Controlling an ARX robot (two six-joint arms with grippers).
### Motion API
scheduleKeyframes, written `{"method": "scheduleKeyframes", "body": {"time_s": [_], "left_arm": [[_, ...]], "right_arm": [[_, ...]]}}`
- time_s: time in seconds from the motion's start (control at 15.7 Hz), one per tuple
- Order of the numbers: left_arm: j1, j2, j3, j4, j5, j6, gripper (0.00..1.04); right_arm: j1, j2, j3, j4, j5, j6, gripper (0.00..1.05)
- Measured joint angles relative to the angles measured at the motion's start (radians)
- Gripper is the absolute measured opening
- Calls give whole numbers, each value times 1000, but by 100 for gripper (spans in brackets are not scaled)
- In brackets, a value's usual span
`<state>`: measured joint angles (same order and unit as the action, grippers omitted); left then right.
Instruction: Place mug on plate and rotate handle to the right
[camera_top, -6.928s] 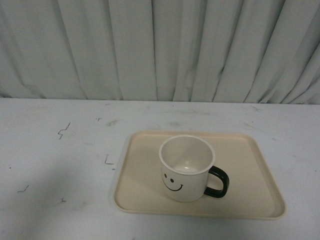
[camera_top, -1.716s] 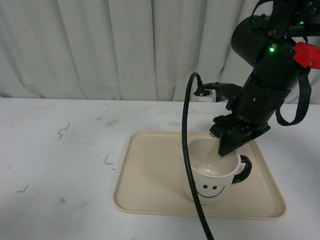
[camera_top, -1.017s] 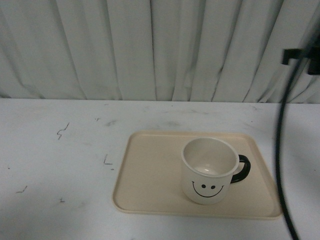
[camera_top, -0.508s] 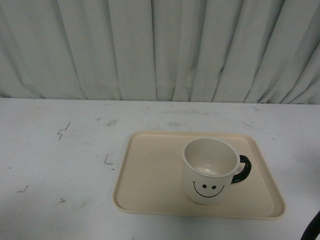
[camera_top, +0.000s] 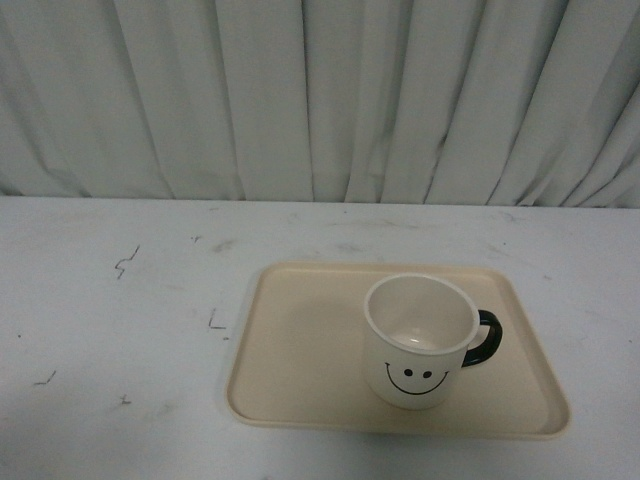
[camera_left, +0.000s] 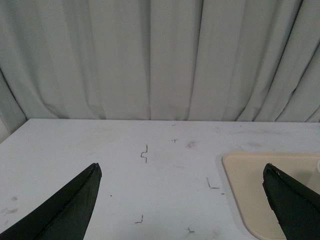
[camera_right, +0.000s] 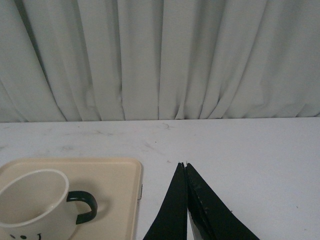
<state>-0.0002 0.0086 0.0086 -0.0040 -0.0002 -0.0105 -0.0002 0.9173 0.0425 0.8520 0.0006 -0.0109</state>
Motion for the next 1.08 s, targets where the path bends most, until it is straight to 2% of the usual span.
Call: {"method": "scheduleKeyframes", "body": {"time_s": [0.51,1.08], "left_arm": [[0,0,0,0,0,0,98],[0,0,0,0,0,0,98]], "right_arm": [[0,-398,-31,-339,0,0,2],[0,-692,-31,-624,0,0,2]]}}
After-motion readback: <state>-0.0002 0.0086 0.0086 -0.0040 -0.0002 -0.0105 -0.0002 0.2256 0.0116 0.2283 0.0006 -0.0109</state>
